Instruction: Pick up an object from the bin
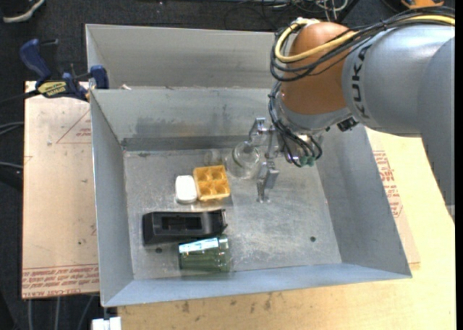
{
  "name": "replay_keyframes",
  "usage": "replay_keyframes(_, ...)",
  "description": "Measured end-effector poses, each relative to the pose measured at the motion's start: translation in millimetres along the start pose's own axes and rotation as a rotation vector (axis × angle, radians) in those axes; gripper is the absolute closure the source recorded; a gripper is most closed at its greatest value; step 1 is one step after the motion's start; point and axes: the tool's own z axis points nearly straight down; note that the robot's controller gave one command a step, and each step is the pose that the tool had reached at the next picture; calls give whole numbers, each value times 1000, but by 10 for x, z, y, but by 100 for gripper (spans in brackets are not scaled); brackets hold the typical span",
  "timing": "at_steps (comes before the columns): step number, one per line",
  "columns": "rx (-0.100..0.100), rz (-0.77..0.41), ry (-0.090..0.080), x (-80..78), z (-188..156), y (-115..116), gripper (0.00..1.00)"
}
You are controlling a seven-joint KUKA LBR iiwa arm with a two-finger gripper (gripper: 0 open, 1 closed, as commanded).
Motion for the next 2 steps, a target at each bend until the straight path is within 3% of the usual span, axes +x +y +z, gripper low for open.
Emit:
replay_keyframes(1,-3,-8,0,-47,-54,267,0)
replay_keyframes(2,0,-284,0,180,-9,530,0)
